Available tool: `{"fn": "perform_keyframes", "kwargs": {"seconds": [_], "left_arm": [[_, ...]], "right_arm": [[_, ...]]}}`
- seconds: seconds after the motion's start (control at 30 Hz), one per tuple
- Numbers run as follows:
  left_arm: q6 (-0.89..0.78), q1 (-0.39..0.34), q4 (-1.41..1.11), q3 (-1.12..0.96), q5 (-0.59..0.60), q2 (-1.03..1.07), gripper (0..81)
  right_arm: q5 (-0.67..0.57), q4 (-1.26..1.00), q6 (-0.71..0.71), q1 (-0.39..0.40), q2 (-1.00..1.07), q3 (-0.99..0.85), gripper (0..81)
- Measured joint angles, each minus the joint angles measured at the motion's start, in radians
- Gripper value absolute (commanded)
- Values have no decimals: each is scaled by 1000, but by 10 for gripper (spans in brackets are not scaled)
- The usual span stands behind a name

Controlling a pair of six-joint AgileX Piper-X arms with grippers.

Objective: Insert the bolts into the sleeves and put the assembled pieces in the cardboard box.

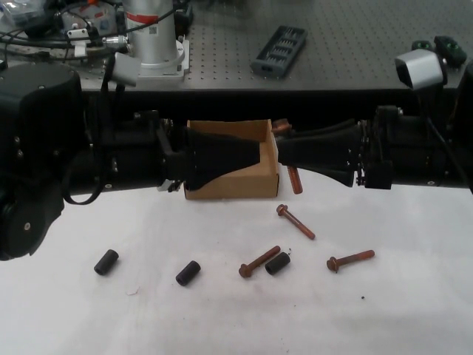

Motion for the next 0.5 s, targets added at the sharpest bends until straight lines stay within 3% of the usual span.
{"fn": "perform_keyframes", "kwargs": {"seconds": [0.5], "left_arm": [[0,-19,0,0,0,0,464]], "right_arm": [[57,4,21,0,0,0,40]]}}
